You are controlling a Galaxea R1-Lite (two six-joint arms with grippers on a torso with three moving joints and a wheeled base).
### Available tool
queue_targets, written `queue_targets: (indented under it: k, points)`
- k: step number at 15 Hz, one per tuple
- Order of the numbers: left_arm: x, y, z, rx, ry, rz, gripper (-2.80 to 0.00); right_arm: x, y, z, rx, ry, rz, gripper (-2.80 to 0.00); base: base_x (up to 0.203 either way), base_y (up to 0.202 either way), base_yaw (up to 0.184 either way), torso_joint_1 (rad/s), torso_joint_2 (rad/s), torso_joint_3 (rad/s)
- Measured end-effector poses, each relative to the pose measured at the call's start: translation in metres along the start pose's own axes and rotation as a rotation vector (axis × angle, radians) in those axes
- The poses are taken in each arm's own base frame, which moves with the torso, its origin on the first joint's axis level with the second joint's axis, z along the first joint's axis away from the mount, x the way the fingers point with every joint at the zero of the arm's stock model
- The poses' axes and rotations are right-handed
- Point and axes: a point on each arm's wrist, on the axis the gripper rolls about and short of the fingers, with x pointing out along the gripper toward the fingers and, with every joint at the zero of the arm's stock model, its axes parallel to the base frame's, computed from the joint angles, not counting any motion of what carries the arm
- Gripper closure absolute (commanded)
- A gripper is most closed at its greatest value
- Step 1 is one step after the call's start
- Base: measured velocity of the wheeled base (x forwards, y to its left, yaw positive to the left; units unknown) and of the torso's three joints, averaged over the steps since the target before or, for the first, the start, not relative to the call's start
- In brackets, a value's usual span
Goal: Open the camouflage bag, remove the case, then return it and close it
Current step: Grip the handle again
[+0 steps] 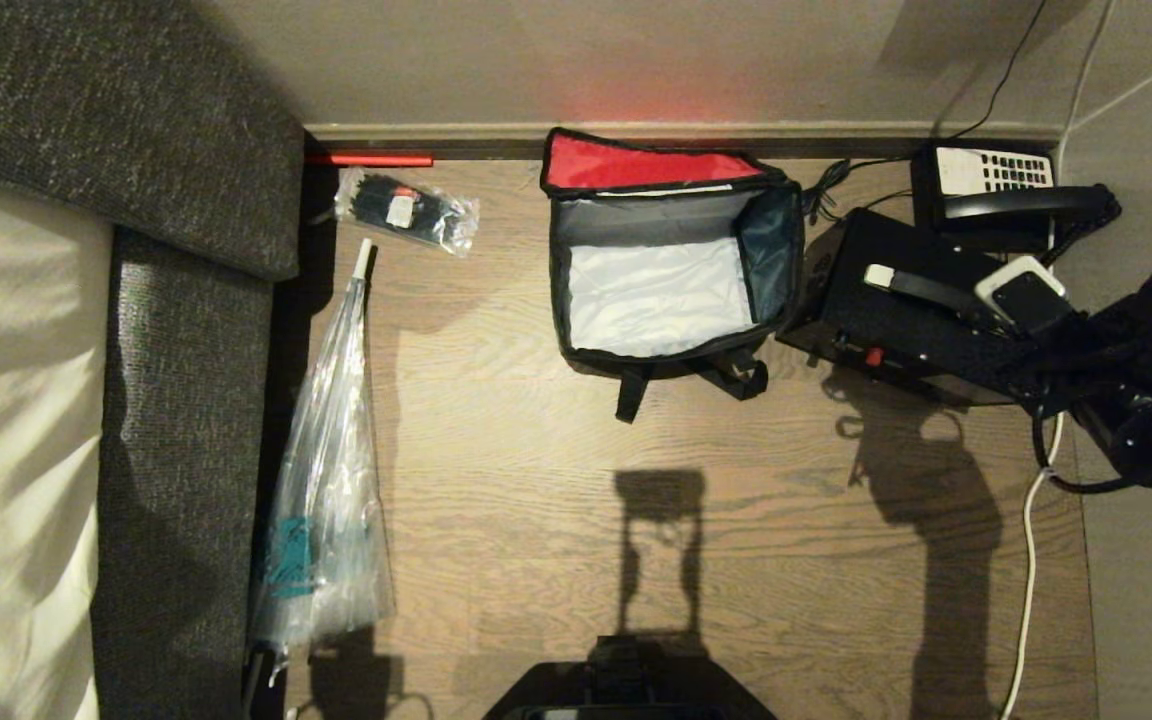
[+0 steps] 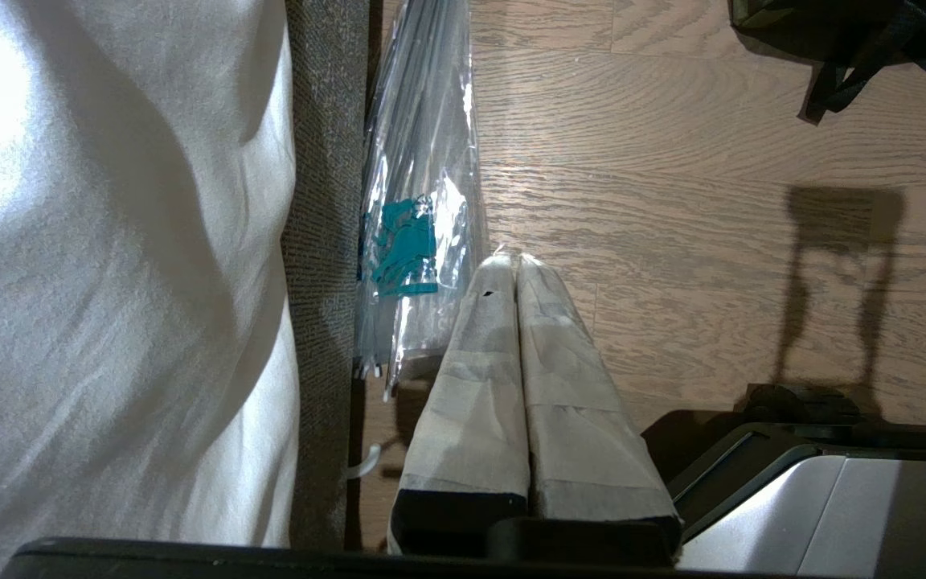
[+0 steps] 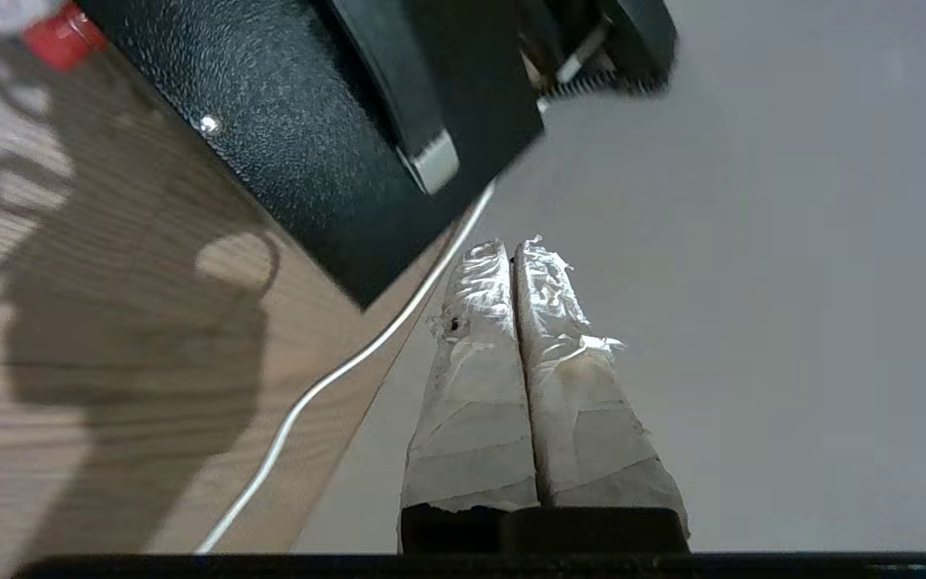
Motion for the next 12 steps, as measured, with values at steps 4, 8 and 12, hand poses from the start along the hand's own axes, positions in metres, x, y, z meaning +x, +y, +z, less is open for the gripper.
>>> queue_targets:
  k: [4, 8, 12]
  points:
    - [0.000, 0.000, 0.000, 0.000, 0.000, 0.000, 0.00, 0.020, 0.001, 0.004, -0.043, -0.107, 0.007, -2.80, 0.000, 0.000, 0.000, 0.000, 0.00, 0.000]
    - [0.000, 0.000, 0.000, 0.000, 0.000, 0.000, 0.00, 0.035, 0.001, -0.003, -0.187, -0.122, -0.104, -2.80, 0.000, 0.000, 0.000, 0.000, 0.00, 0.000]
    - [0.000, 0.000, 0.000, 0.000, 0.000, 0.000, 0.00, 0.049, 0.007, -0.013, -0.373, -0.140, -0.257, -2.80, 0.000, 0.000, 0.000, 0.000, 0.00, 0.000]
